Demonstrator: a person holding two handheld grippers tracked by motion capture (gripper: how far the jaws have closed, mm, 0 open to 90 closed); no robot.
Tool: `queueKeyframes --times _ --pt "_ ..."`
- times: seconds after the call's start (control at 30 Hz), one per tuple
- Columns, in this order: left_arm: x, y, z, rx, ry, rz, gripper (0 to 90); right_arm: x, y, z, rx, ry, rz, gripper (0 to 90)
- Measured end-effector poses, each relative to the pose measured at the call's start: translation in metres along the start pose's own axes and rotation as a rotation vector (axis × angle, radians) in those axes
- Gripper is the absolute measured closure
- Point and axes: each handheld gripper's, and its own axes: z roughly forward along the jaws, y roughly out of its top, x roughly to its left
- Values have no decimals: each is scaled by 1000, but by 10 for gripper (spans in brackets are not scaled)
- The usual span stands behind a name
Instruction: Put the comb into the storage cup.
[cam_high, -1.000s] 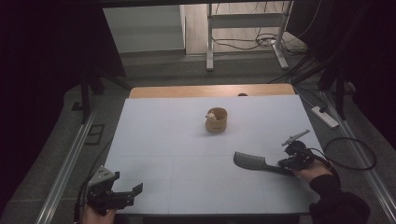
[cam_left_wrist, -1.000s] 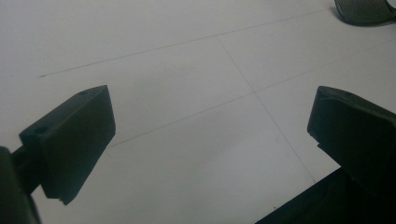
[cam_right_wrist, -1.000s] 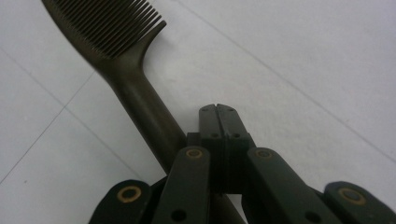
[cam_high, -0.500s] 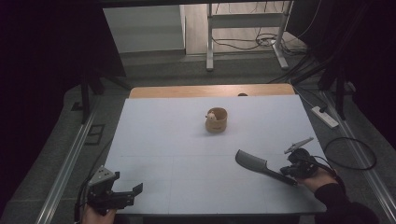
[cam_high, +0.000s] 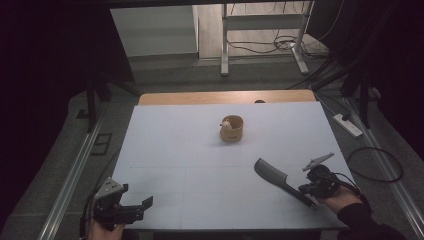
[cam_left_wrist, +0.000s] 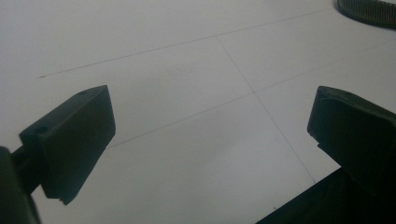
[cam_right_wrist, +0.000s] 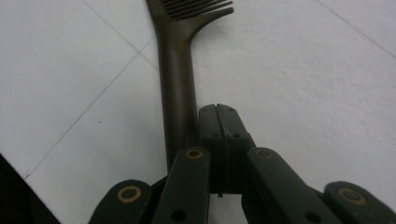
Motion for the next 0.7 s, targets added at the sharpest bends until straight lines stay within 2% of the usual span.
queueKeyframes --times 0.37,0.57,0.7 --pt "0 0 0 0 0 2 17 11 -3 0 19 17 -30 897" --pt "0 0 0 -1 0 1 17 10 -4 -6 -15 -11 -15 896" --pt "0 0 0 0 0 1 17 13 -6 -14 -51 -43 -9 814"
